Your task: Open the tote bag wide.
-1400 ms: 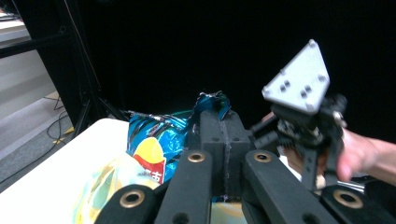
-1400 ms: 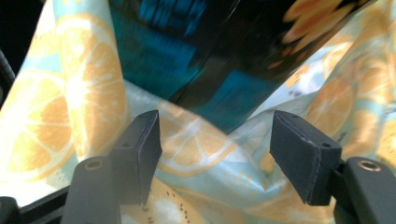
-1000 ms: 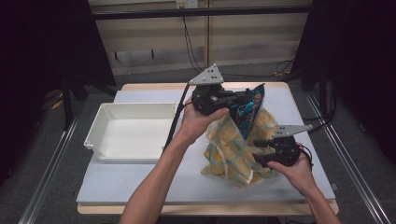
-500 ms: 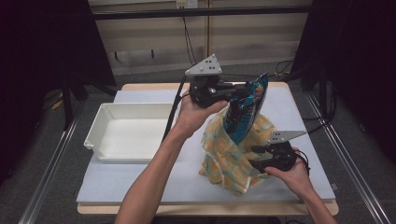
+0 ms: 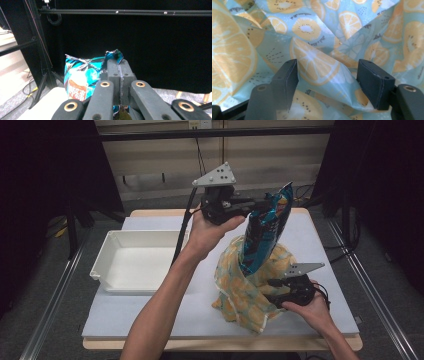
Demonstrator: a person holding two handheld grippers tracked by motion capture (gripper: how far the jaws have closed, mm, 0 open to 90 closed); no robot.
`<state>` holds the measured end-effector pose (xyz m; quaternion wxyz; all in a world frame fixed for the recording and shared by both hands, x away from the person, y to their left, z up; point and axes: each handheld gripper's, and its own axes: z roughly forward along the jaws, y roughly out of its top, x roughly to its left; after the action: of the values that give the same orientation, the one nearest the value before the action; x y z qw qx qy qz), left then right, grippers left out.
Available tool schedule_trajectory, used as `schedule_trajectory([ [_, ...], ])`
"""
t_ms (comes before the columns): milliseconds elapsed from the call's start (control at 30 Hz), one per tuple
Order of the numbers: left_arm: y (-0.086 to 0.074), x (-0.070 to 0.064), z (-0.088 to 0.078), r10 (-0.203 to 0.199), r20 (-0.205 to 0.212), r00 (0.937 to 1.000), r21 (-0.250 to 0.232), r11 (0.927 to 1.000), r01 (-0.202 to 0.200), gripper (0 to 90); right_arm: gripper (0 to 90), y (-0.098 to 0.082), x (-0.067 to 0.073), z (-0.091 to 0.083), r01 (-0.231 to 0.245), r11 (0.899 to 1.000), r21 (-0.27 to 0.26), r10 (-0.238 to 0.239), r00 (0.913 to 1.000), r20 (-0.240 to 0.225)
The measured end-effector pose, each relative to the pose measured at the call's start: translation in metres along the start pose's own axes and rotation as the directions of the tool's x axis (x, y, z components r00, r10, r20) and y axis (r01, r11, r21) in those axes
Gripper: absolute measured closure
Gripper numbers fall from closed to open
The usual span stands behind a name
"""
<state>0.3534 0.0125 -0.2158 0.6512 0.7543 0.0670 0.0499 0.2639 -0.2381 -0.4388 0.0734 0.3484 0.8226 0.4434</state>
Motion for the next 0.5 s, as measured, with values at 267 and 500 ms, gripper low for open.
schedule_trajectory([
  [267,0.012,-0.001,-0.014,0.003,-0.019,0.9998,-0.039,0.9992,-0.004,90.0,32.2,-0.001,0.001,0.001,0.001,1.000,-0.004,-0.001,1.0000,-0.005],
  [500,0.016,0.006,-0.031,0.009,-0.048,0.9988,-0.037,0.9993,-0.011,90.0,30.1,0.000,-0.001,-0.007,0.006,0.999,-0.052,-0.004,0.9996,0.026],
])
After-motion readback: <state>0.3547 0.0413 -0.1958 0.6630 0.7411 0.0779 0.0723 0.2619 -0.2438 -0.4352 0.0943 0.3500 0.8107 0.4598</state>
